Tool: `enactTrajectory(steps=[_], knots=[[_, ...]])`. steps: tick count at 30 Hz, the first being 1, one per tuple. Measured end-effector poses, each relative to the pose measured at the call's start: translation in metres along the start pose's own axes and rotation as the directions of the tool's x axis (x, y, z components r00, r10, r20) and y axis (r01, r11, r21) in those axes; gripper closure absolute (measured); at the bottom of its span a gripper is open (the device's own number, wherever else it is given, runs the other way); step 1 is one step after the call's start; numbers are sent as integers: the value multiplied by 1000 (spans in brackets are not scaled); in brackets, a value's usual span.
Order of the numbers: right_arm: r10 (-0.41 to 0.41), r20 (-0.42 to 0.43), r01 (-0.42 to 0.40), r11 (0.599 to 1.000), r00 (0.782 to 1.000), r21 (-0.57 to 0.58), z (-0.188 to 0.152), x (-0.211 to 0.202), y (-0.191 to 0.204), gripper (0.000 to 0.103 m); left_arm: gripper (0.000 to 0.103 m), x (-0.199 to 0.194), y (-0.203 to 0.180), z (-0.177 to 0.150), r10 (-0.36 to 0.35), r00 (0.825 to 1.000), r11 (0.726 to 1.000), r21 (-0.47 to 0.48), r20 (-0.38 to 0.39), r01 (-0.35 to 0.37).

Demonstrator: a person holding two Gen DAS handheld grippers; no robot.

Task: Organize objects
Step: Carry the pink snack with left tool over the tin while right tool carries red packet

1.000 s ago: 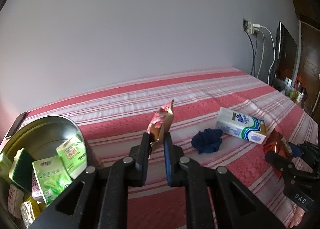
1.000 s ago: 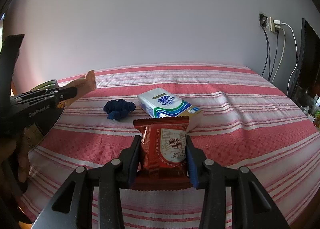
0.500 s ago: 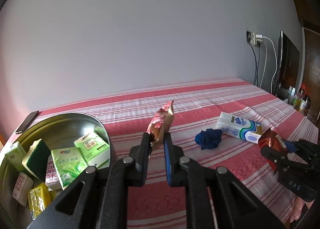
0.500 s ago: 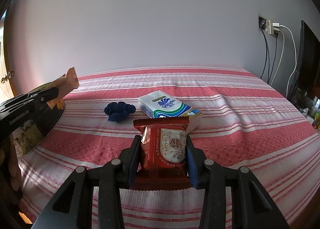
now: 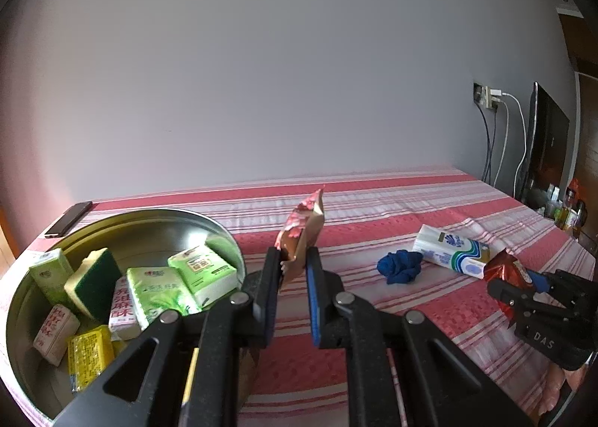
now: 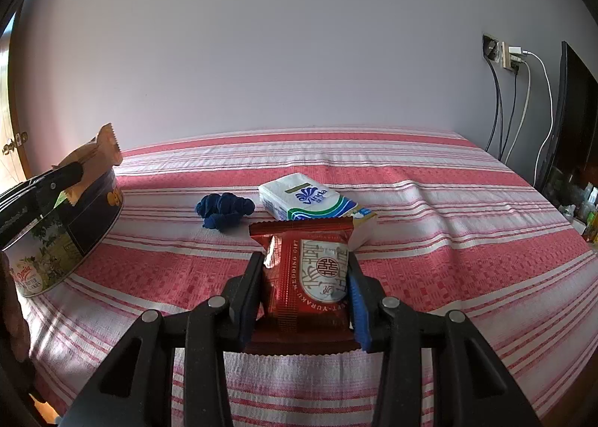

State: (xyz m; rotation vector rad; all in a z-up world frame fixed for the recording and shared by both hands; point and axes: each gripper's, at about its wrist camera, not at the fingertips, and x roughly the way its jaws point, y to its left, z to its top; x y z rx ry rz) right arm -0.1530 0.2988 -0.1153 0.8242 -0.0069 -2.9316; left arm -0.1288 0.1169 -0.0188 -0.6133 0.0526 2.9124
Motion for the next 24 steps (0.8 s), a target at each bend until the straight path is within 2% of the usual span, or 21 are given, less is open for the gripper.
enactTrajectory(steps=[12,18,24], knots=[[-5,26,6,1000,1000,-9,-1,-3,1,59,92,-15,10,-7,7,1000,1000,-28,18,-7],[-11,56,12,1000,998,-22,-1,-8,3,59,92,-10,10,-17,3,1000,1000,-29,-10,-4],[-13,64,15,1000,998,-25,-1,-9,3,59,92,-12,11,-18,-3,1000,1000,-31,-6,3]])
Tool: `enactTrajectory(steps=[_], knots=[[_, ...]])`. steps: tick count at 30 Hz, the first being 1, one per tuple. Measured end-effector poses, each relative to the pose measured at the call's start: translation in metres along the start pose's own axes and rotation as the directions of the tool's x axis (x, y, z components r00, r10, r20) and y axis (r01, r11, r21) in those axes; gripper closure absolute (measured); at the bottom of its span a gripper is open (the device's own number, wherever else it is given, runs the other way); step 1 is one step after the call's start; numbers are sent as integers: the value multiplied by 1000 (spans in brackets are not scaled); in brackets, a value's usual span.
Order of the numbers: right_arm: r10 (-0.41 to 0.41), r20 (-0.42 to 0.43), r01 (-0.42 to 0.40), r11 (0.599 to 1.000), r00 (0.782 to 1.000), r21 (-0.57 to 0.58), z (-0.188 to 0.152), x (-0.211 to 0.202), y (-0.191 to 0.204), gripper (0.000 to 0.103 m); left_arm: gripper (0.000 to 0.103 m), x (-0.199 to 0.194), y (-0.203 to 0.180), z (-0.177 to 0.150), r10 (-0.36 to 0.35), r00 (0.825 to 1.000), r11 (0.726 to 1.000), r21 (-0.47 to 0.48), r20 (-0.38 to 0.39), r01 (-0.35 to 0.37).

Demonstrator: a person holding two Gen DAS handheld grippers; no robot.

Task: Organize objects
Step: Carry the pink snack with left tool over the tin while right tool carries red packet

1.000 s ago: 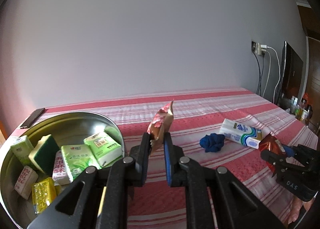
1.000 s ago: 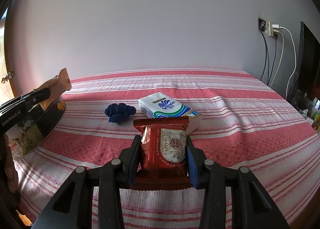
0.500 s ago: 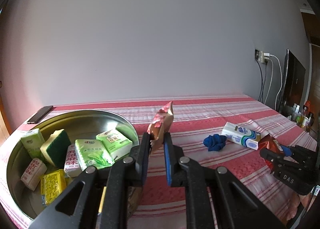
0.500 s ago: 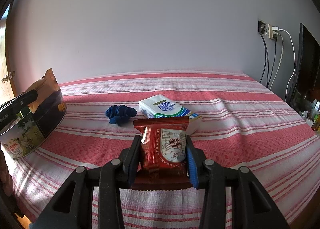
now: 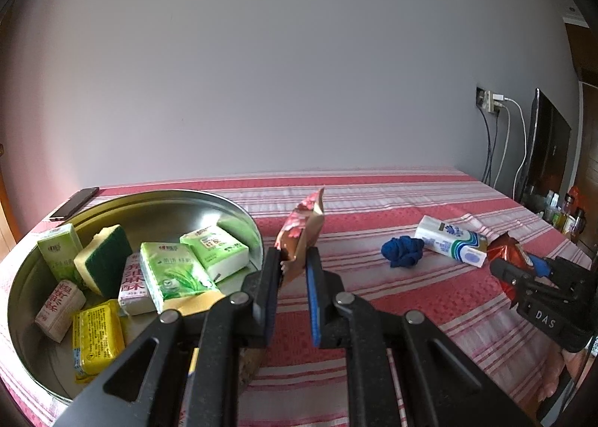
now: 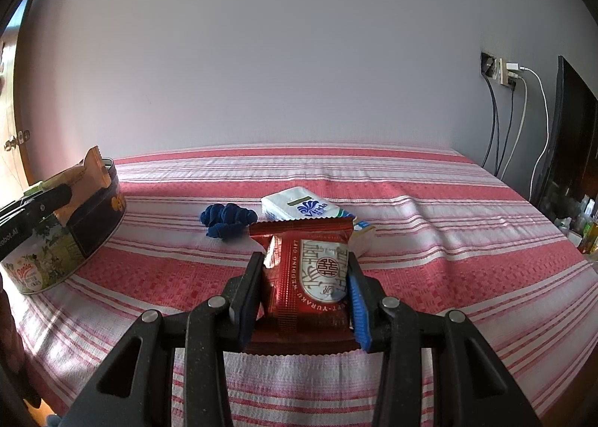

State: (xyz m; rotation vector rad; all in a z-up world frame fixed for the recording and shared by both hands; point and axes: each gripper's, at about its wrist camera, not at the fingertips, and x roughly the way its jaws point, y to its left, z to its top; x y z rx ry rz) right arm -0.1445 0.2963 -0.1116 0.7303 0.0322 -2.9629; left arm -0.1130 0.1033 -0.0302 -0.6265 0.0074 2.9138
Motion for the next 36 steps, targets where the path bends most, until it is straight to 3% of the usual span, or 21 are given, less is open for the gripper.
enactTrajectory(steps=[16,26,36], knots=[[-2,89,7,998,996,-62,-1,-14,11,59,92,-11,9,4,-17,1000,999,-27,23,18],[57,131,-42,993,990,-113,19,-27,37,59,92,-28,22,9,-27,998,998,-54,62,30],[130,142,-107,982,981,-157,36,-23,63,59,92,-43,46,19,18,996,995,-102,93,-9]])
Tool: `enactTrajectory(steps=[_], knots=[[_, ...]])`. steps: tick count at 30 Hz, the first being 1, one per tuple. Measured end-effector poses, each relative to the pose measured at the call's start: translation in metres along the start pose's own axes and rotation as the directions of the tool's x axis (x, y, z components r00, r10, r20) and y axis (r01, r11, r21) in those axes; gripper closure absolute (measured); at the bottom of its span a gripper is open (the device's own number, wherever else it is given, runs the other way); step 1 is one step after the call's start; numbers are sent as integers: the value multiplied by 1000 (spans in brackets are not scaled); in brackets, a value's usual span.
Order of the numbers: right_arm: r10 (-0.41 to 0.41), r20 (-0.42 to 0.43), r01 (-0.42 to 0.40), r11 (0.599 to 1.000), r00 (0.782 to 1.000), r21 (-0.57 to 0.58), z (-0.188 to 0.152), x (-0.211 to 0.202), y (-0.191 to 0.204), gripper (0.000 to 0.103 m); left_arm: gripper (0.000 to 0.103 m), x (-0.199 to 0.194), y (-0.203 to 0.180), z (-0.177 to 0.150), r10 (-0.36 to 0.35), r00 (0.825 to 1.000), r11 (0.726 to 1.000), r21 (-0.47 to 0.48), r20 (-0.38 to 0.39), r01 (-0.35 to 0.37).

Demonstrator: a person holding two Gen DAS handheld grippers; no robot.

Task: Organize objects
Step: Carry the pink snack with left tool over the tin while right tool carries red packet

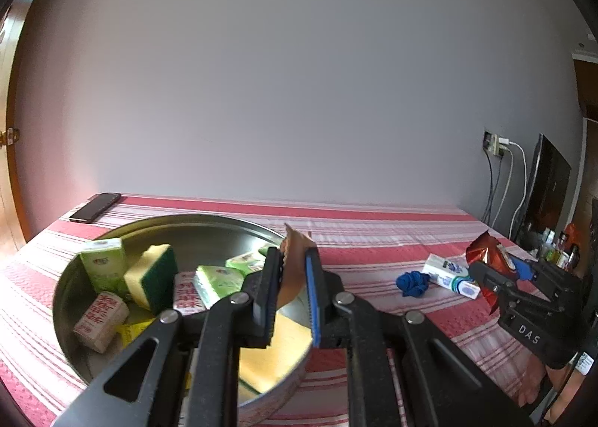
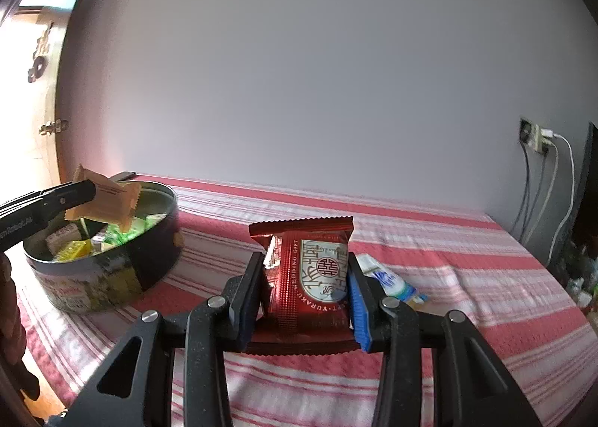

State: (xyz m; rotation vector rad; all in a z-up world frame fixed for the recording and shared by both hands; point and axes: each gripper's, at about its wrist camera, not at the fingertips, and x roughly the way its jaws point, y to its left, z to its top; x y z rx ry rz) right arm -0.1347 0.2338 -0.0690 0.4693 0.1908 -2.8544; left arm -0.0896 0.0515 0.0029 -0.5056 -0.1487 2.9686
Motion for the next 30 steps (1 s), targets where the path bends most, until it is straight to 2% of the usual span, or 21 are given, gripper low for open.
enactTrajectory(steps=[7,13,19,30], knots=[[93,25,-92,995,995,-36,26,4,32,59,92,-3,19,3,59,998,998,-19,12,-59],[187,24,-184,980,982,-72,50,16,66,59,92,-4,46,6,130,991,990,-53,10,-130],[252,-10,-252,962,968,-105,64,38,98,59,92,-2,67,2,180,983,981,-74,-24,-181],[329,-110,-341,932,938,-121,71,78,142,59,92,9,89,-6,217,972,970,-92,-88,-224]])
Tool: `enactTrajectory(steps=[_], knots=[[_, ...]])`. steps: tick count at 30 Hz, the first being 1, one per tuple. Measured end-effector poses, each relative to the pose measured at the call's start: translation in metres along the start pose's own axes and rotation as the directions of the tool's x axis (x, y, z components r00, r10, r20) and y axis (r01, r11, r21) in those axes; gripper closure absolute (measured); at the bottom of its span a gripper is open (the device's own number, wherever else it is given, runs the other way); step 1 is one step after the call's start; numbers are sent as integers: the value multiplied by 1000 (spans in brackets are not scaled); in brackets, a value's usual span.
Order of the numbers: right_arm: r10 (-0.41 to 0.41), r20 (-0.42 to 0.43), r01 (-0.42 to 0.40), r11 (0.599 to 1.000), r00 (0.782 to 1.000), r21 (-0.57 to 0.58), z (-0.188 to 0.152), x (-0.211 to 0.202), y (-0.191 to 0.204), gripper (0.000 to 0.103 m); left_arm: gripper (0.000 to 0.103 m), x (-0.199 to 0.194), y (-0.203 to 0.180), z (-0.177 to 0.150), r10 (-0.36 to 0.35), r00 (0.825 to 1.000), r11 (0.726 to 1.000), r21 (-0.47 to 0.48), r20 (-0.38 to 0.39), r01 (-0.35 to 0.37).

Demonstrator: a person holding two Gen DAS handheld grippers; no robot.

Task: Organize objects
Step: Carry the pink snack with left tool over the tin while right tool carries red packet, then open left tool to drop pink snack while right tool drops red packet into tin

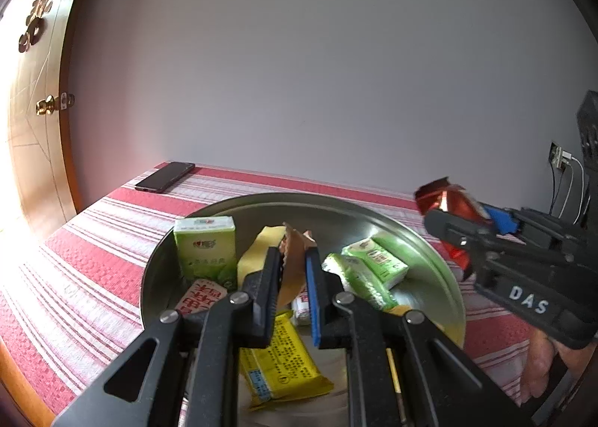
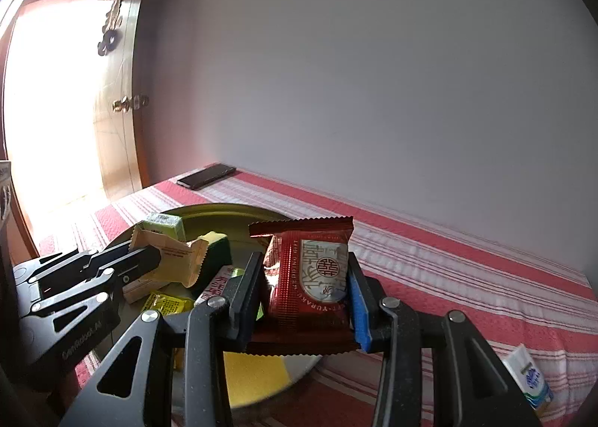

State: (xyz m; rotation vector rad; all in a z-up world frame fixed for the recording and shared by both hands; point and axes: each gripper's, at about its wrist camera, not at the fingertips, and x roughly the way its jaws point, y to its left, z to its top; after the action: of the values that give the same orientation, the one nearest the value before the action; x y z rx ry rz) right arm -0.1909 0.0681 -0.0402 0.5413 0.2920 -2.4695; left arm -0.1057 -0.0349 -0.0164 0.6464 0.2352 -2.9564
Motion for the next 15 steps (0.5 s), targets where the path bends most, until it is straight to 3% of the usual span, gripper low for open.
enactTrajectory(steps=[15], knots=[[76,-95,-75,997,993,13,1,43,18,59,92,15,22,-5,26,999,999,-24,-30,-26]])
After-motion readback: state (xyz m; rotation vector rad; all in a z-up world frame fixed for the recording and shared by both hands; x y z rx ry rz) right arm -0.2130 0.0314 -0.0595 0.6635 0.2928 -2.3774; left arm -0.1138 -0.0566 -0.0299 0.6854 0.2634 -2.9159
